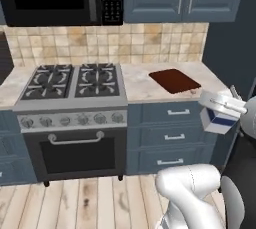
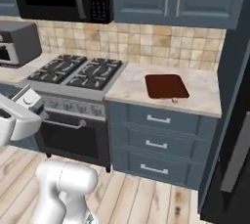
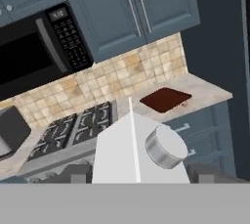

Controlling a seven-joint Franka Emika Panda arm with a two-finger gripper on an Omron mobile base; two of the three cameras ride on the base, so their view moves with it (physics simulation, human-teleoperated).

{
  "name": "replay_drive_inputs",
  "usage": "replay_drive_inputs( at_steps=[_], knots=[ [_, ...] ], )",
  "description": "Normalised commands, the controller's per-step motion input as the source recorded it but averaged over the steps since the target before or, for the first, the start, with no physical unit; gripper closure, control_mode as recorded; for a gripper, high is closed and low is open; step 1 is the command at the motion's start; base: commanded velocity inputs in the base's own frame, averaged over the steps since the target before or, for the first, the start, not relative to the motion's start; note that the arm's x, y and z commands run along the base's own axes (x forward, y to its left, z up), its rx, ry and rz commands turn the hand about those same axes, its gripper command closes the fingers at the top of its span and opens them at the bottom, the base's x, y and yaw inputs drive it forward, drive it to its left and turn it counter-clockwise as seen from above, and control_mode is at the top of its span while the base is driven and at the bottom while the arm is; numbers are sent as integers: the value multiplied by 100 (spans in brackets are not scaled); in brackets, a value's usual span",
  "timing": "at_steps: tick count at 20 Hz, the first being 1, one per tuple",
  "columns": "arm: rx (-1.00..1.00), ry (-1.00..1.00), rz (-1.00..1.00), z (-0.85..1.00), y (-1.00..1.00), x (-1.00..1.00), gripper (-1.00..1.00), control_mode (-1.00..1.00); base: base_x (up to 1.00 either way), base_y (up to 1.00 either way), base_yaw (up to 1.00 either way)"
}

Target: Take out the milk from the fridge and place it on the tray on the counter. Then take the sugar cube near the tray and place it in the tray.

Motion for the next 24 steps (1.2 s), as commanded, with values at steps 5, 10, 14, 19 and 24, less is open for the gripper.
replay_drive_inputs(
  at_steps=[5,10,14,19,24],
  knots=[
    [0,0,0,0,0,0,100,100,68,48,-24],
    [0,0,0,0,0,0,100,100,68,-6,-6],
    [0,0,0,0,0,0,100,100,51,-50,0],
    [0,0,0,0,0,0,100,100,66,-33,-6],
    [0,0,0,0,0,0,100,100,72,-1,-36]
  ],
)
